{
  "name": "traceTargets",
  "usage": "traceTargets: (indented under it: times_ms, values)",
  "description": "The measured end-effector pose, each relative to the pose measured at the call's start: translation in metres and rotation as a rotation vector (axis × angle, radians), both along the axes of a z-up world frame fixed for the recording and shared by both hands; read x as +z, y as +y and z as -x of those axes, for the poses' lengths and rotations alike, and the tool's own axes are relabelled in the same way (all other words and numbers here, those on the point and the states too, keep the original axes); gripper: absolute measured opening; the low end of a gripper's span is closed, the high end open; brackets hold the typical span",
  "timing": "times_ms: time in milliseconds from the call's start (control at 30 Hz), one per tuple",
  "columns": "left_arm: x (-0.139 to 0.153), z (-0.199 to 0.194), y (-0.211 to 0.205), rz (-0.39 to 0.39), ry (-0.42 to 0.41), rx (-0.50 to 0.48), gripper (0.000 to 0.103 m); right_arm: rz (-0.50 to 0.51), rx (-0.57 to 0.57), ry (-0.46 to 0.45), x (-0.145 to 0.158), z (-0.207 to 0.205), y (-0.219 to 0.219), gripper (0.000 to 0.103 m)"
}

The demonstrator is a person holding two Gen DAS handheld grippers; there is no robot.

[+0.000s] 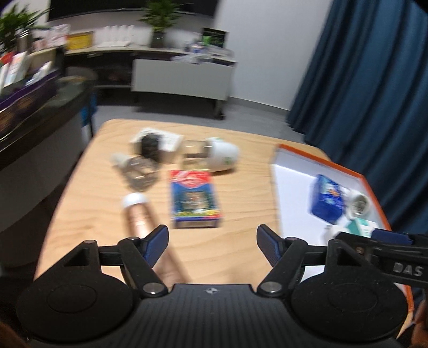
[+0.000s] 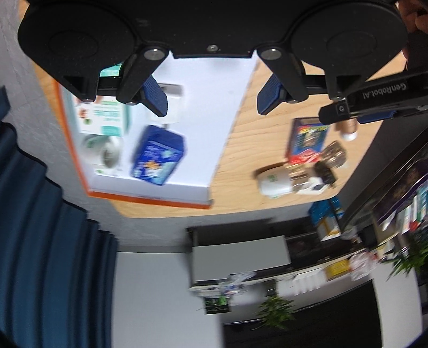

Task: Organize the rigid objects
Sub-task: 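Withdraw both tools from the box toward the loose items on the table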

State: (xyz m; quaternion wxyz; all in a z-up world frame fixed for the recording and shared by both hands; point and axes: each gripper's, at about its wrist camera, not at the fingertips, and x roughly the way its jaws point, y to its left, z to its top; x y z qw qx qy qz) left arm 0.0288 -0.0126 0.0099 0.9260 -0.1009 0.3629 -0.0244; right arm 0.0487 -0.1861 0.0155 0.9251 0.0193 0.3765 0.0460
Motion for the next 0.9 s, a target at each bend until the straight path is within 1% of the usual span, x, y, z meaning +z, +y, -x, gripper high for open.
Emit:
traceTargets:
  times_ms: [167,233,400,533,733,800,867,900]
  values:
    - [-0.003,-0.01,0.037,0.022,0.013,0.108,0.074,0.011,0.047,0.01,-0.005,-0.001,0.018,0.088]
    - [-0.003,-0.019,0.047,0.02,0.008,0.137,0.079,0.016,0.055,0.013,-0.005,-0.002,0.021,0.088]
    - [-0.006,-0.051,0.065,0.013,0.011,0.154,0.084,0.019,0.06,0.028,-0.011,-0.006,0.024,0.088]
    - [-0.016,-0.08,0.068,-0.009,0.028,0.141,0.085,0.023,0.065,0.036,-0.014,-0.01,0.025,0.088]
    - [-0.036,-0.115,0.069,-0.035,0.074,0.078,0.086,0.025,0.076,0.045,-0.019,-0.018,0.029,0.088]
    - [-0.041,-0.121,0.071,-0.048,0.076,0.063,0.087,0.024,0.079,0.051,-0.021,-0.022,0.03,0.088]
    - [-0.042,-0.125,0.074,-0.054,0.058,0.049,0.088,0.025,0.085,0.054,-0.022,-0.024,0.032,0.088]
    - [-0.041,-0.126,0.076,-0.063,0.051,0.037,0.085,0.029,0.088,0.054,-0.023,-0.026,0.033,0.088]
